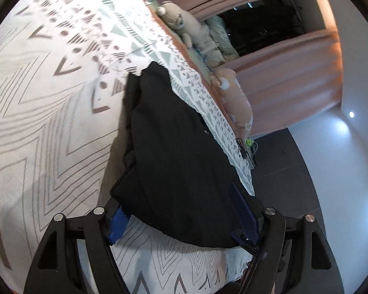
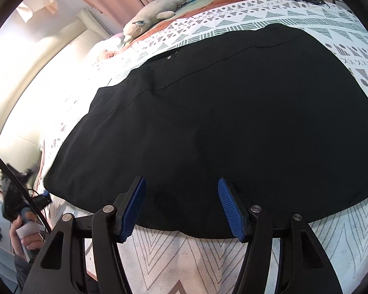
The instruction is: Fold large clothes
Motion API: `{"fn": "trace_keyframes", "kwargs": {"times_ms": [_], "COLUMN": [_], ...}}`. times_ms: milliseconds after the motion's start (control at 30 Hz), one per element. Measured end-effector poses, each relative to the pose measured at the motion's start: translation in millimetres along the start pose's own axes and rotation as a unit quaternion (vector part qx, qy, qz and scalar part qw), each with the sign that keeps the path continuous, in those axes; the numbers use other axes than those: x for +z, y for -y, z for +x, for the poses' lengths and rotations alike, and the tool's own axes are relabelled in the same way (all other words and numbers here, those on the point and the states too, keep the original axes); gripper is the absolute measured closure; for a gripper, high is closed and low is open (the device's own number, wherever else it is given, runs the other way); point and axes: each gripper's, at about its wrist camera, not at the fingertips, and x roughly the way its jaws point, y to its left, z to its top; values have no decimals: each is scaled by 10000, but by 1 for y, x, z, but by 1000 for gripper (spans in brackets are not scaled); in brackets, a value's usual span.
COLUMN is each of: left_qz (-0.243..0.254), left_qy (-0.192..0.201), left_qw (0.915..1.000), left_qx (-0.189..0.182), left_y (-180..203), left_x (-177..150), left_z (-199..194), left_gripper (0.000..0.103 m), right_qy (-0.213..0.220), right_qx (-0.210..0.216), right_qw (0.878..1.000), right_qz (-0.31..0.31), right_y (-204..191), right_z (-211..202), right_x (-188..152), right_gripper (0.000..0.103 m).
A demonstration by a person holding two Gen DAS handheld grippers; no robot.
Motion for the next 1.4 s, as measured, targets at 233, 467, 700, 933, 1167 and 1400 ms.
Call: {"fn": "trace_keyframes", "kwargs": {"times_ms": [233,467,700,933,1167,1400], "left_qz": [-176,-175,-104,47,152,324], "left_qy": [-395,-429,-225,-91,-6,16], "left_qw": [9946,9892,9919,9951,9986,9994], "left_qx": [941,1387,1250,979,505,102], "left_y": [-16,-25,-15,8,38,76], "left_x": [-1,-3,3,13,26,35], "left_z": [33,51,48,41,38,40], "left_gripper": [38,63,83,85,87,87], "right_qy": [43,53,-376,-636,-637,-640], "right_qx": [94,-250,-208,-599,-623,-377], "right_qw": [9999,9970,9925,9876,9917,9964], "right_qz": [-17,-731,-1142,-1301,-923,-405], "right_y": [1,-34,-63,-64,-58,-46], "right_z": [4,-11,-5,39,66,88], "right_x": [2,-2,-15,2,30,55], "right_gripper": [44,52,62,66,69,71]}}
